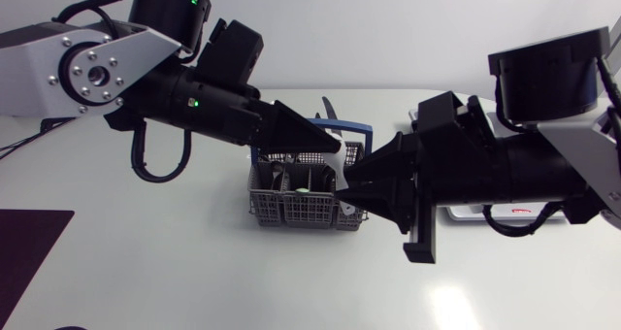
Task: Sort the cutlery from the basket into the organizer compartments.
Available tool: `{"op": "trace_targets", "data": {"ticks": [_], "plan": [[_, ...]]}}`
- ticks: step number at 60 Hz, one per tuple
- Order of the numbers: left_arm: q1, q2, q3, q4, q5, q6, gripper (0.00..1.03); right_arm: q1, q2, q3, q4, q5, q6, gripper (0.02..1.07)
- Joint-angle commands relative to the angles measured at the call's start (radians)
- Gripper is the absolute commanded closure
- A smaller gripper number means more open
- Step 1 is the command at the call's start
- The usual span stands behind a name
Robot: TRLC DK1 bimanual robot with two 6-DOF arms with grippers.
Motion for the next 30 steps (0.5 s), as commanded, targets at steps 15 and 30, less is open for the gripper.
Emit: {"op": "trace_targets", "data": {"ticks": [15,30], "plan": [[-0.013,0.016,0.024,0.004,0.03,-0.029,1.0,-0.002,0.024,0.035,0.011,-0.032,0.022,0.97],[-0.005,0.016,0.026,0.004,0.033,-0.034,0.88,0.004,0.026,0.039,-0.002,-0.033,0.033,1.02]]}}
